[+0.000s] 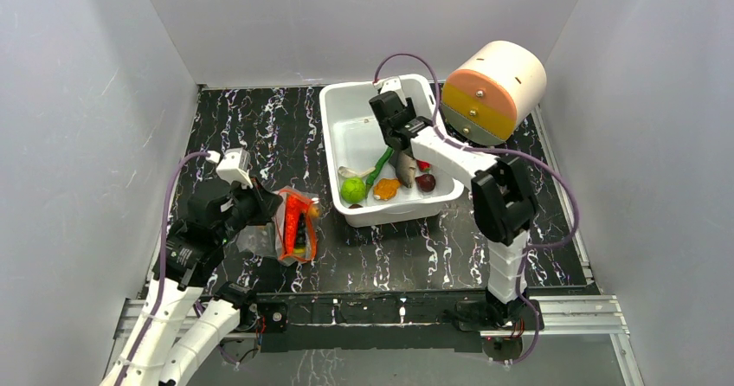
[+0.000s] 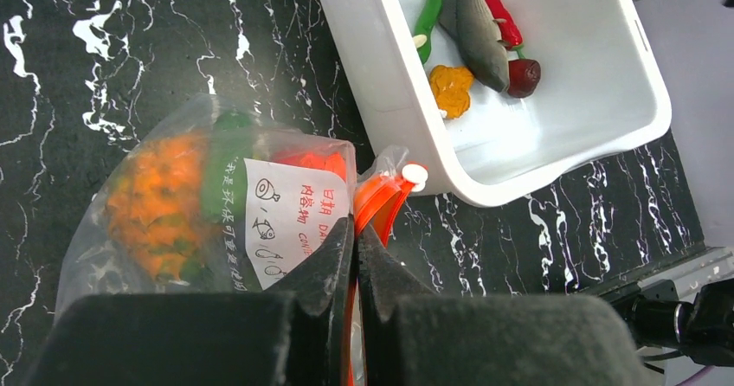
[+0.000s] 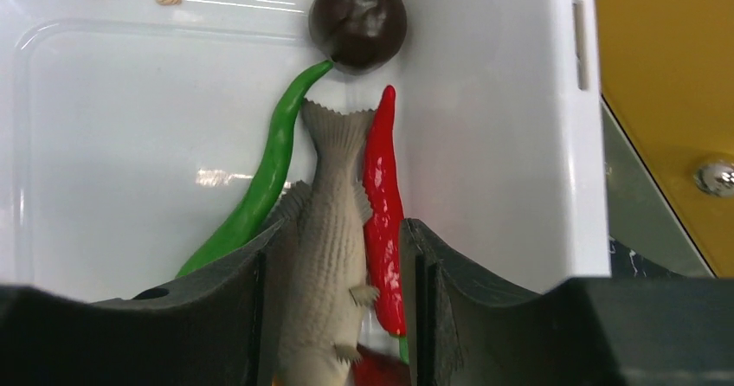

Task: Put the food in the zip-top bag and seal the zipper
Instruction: Pick up the fake vegetable from the bin.

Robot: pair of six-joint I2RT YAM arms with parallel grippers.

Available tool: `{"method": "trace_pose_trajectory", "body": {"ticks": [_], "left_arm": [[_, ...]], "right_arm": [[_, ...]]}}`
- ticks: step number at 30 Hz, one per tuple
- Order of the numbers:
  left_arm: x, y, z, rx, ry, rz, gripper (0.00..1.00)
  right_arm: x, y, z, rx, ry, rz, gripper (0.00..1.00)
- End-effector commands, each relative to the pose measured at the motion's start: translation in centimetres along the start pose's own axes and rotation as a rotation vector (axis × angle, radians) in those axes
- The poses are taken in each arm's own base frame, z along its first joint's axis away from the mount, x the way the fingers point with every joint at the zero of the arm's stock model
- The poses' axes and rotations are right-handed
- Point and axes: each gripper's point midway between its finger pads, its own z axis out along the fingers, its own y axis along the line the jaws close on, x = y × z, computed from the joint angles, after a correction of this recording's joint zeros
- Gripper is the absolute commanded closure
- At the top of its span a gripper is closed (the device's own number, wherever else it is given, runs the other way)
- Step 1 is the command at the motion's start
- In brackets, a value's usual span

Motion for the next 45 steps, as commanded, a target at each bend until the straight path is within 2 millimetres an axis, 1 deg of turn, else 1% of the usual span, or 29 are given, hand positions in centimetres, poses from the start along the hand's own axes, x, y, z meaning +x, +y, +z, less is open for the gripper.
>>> {"method": "trace_pose_trajectory", "body": {"ticks": [1, 2, 6, 9, 11, 14, 18, 21, 25, 31, 36, 40, 45], "left_arm": [[0.1, -0.8, -0.1, 0.053, -0.026, -0.028, 1.00], [0.1, -0.9, -0.1, 0.058, -0.033, -0.033, 1.00], [0.1, -1.0, -0.3, 0.065, -0.034, -0.035, 1.00], [0.2, -0.9, -0.3, 0.060, -0.020, -0.030, 1.00], [0.1, -1.0, -0.5, 0.069, -0.033, -0.035, 1.00], [-0.2, -1.3, -0.7, 0.087, -0.068, -0.049, 1.00], [0.3, -1.2, -0.4, 0.084, -0.046, -0.053, 1.00], [0.6, -1.1, -0.2, 0.078, -0.026, -0.050, 1.00], [0.3, -1.2, -0.3, 0.081, -0.038, -0.048, 1.00], [0.4, -1.1, 0.1, 0.077, -0.025, -0.049, 1.00], [0.4, -1.1, 0.2, 0.076, -0.025, -0.048, 1.00], [0.3, -1.2, 0.1, 0.082, -0.027, -0.050, 1.00], [0.1, -1.3, 0.1, 0.079, -0.017, -0.042, 1.00]], "right_arm": [[-2.5, -0.2, 2.7, 0.046, -0.045, 0.046, 0.56], [-2.0, -0.2, 3.4, 0.059, -0.027, 0.044, 0.57], [-2.2, -0.1, 5.0, 0.098, -0.029, 0.041, 0.59], [-2.1, -0.6, 6.0, 0.152, -0.025, 0.017, 0.62], [-1.7, -1.5, 6.5, 0.205, -0.018, 0.011, 0.62], [-1.6, -1.8, 7.2, 0.214, -0.030, 0.003, 0.62], [-1.8, -2.6, 8.3, 0.236, -0.028, -0.007, 0.62], [-1.6, -2.6, 9.1, 0.235, -0.017, -0.015, 0.62], [-1.3, -2.7, 10.2, 0.221, -0.006, -0.010, 0.62], [-0.8, -2.6, 11.5, 0.190, 0.001, -0.006, 0.62], [-0.9, -2.5, 11.9, 0.180, -0.002, -0.021, 0.65], [-1.2, -2.4, 12.3, 0.153, 0.000, 0.001, 0.66], [-0.9, -2.3, 12.9, 0.148, 0.022, -0.002, 0.68]]}}
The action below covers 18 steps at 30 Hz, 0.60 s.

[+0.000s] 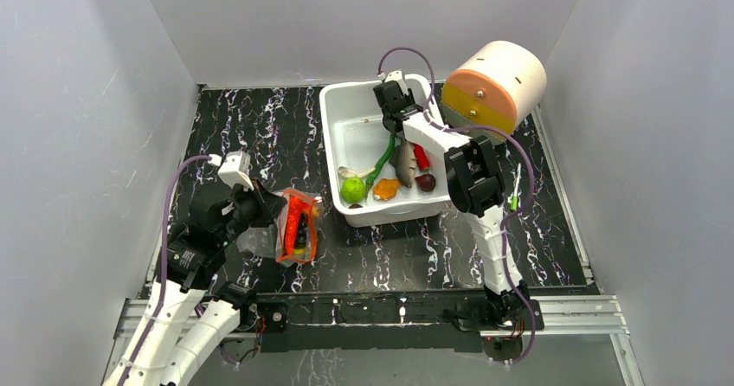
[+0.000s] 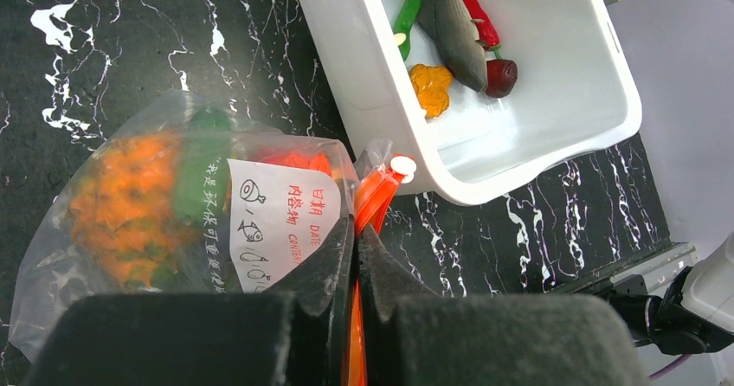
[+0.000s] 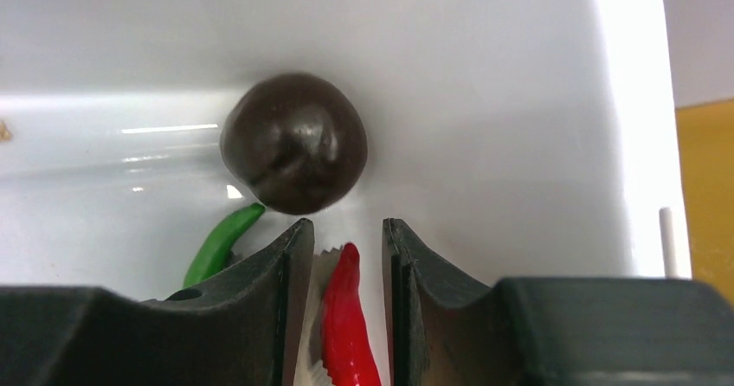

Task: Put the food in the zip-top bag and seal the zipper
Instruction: Pick up the fake vegetable from the bin.

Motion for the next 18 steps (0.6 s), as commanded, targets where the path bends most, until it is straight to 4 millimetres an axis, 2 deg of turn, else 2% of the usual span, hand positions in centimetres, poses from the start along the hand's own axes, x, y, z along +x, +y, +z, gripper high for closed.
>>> {"method": "trace_pose_trajectory", "body": {"ticks": [1, 12, 14, 18], "left_arm": [[-0.75, -0.58, -0.13, 0.019, -0.014, 0.008, 1.00], [-0.99, -0.53, -0.42, 0.012, -0.022, 0.013, 1.00], [-0.96, -0.50, -0.42, 0.012, -0.023, 0.012, 1.00], [-1.11, -0.67, -0.60, 0.016, -0.023, 0.010, 1.00]], "right_arm": [[-1.72, 0.07, 0.93, -0.007, -0.030, 0.042, 0.68], [-1.23, -0.45, 0.79, -0.003, -0.006, 0.050, 0.71], [-1.12, -0.50, 0.71, -0.002, -0.003, 0.049, 0.74], [-1.31, -0.62, 0.28, -0.012, -0.004, 0.047, 0.88]]}}
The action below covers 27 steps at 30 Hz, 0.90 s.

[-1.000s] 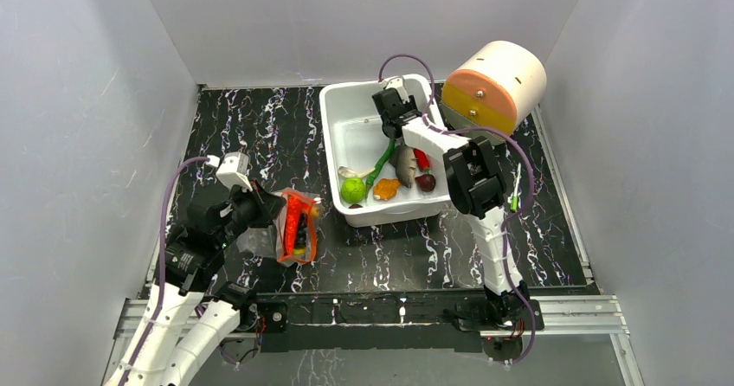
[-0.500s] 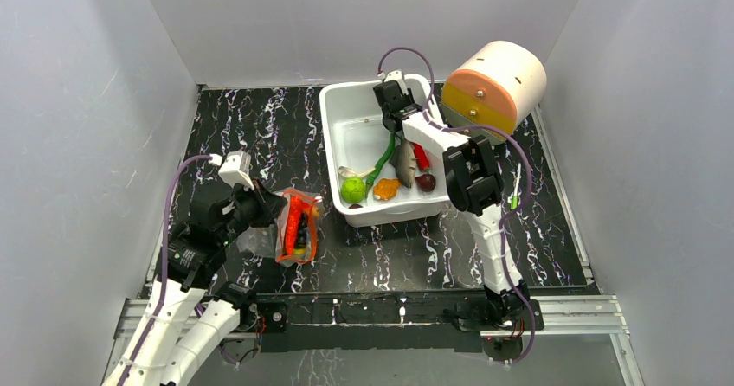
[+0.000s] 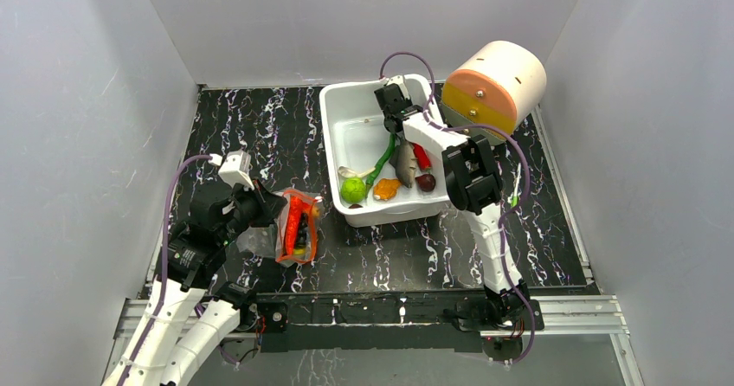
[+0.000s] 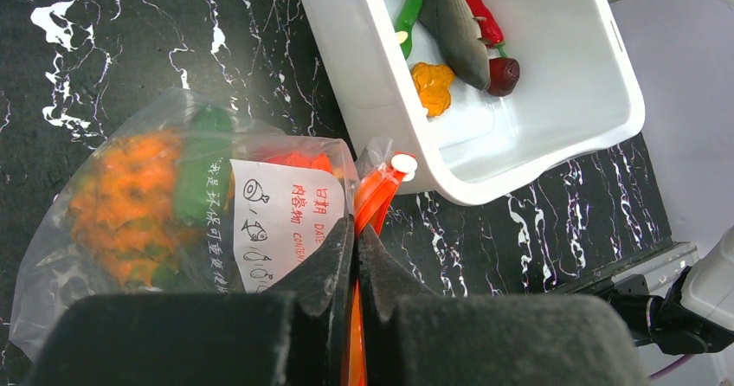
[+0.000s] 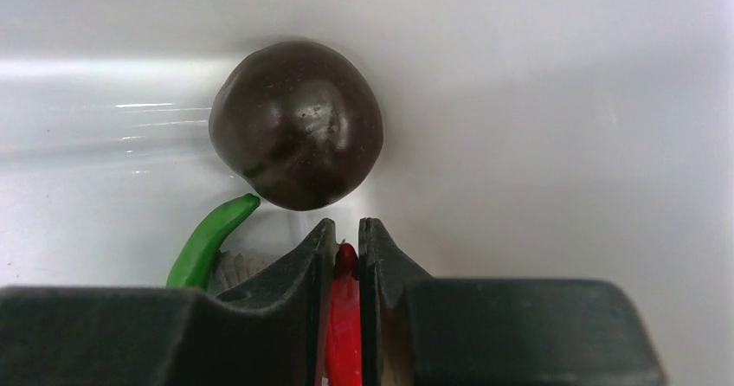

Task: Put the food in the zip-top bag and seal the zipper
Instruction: Pick up the fake vegetable from the bin.

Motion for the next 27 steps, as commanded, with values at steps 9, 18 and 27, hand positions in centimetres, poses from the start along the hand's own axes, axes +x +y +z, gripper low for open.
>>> {"method": "trace_pose_trajectory", "body": {"ticks": [9, 18, 27], "left_arm": [[-1.3, -1.1, -1.2, 0.030, -0.023, 0.000, 1.00], [-1.7, -2.4, -1.4, 0.080, -0.018, -0.038, 1.00], [-2.1, -3.5, -1.7, 0.115, 0.014, -0.046, 1.00]], "right_arm": [[-5.4, -2.1, -4.9, -0.084, -0.123, 0.087, 1.00], [-7.0, -2.7, -10.9, -0.261, -0.227, 0.124, 1.00], [-8.7, -3.3, -17.8, -0.437, -0.357, 0.143, 1.00]]}}
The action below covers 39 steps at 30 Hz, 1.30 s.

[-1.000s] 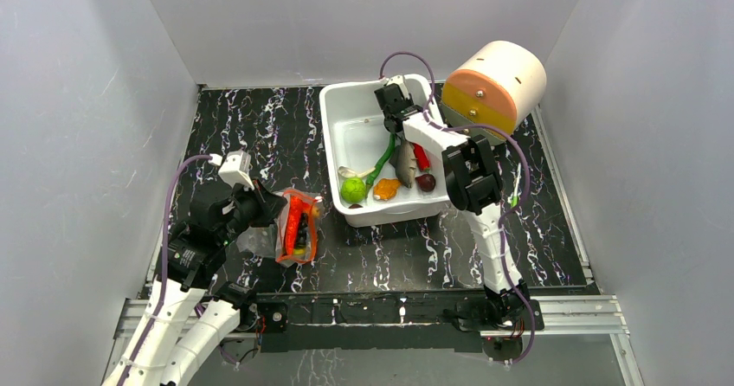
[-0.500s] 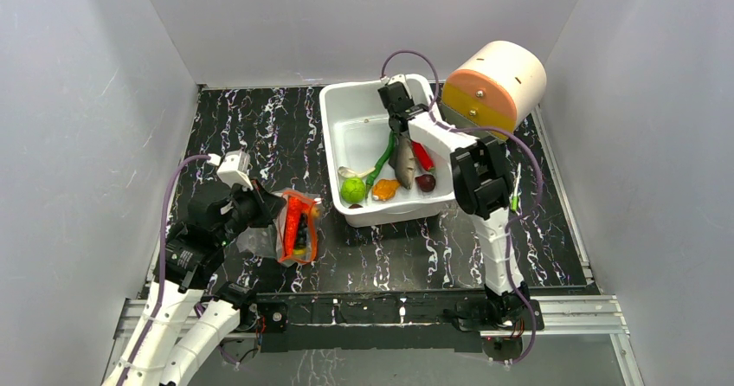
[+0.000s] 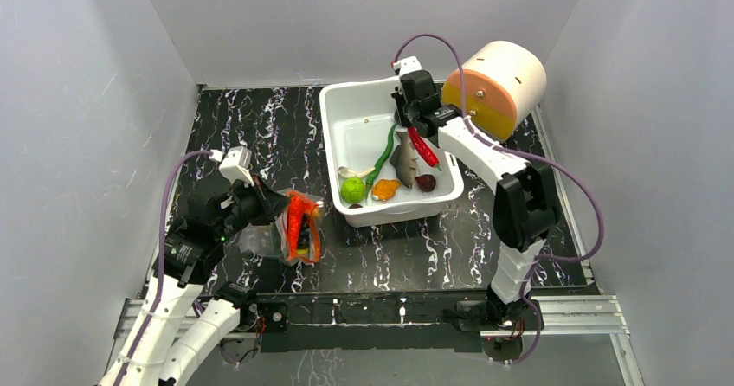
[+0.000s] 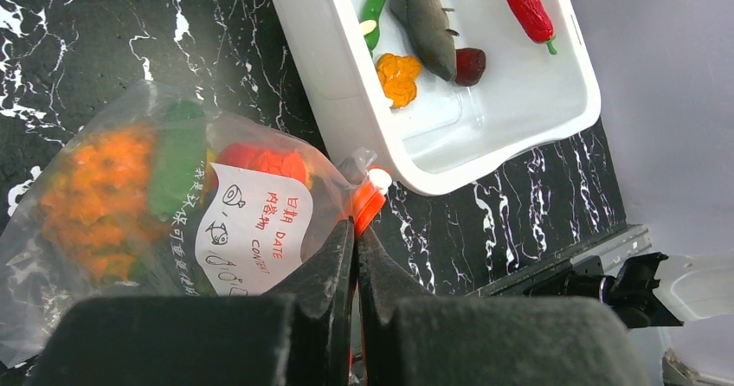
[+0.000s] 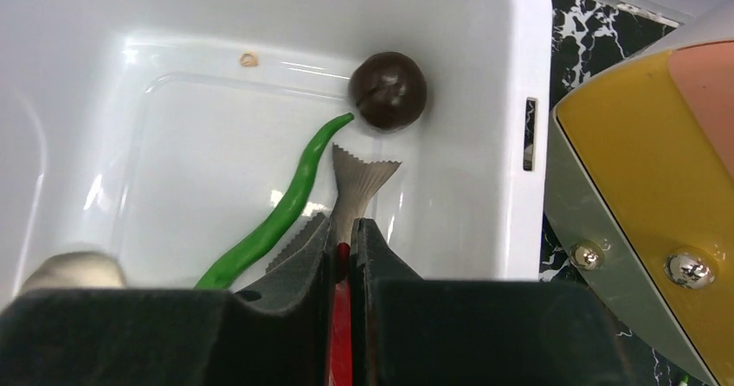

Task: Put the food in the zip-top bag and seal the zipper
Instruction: Pick up the fake vegetable from the bin, then place the fake vegetable in the zipper food storage bag.

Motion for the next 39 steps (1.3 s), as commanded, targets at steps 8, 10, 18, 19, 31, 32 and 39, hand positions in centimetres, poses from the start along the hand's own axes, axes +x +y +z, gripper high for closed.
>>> {"method": "trace_pose_trajectory", "body": {"ticks": [8, 10, 18, 19, 31, 32, 39], "left_arm": [[-1.4, -3.2, -0.9, 0.116, 0.016, -0.025, 1.00], [-1.3, -3.4, -0.8, 0.126, 0.025, -0.035, 1.00], [-1.5, -4.6, -1.2, 0.172, 0.032, -0.095, 1.00], [-1.6, -4.9, -1.3, 0.182, 0.029, -0.105, 1.00], [-1.1, -5.5, -2.6, 0.214, 0.042, -0.116, 1.00], [-1.0, -5.6, -2.7, 0.223, 0.044, -0.111, 1.00], [-0.7, -6.1, -3.4, 0.253, 0.064, -0.088, 1.00]], "right_arm": [[-8.5, 3.4, -12.7, -0.364, -0.385, 0.008, 1.00], [-8.9, 4.4, -15.0, -0.446, -0.447, -0.011, 1.00], [-9.3, 9.9, -25.2, -0.835, -0.672, -0.100, 1.00], [-9.2, 10.5, -26.2, -0.874, -0.695, -0.131, 1.00], [-3.5, 18.6, -38.9, -1.385, -1.086, -0.699, 1.00], [-3.0, 19.0, -39.8, -1.432, -1.107, -0.724, 1.00], [0.1, 21.4, -43.3, -1.706, -1.126, -0.804, 1.00]]}}
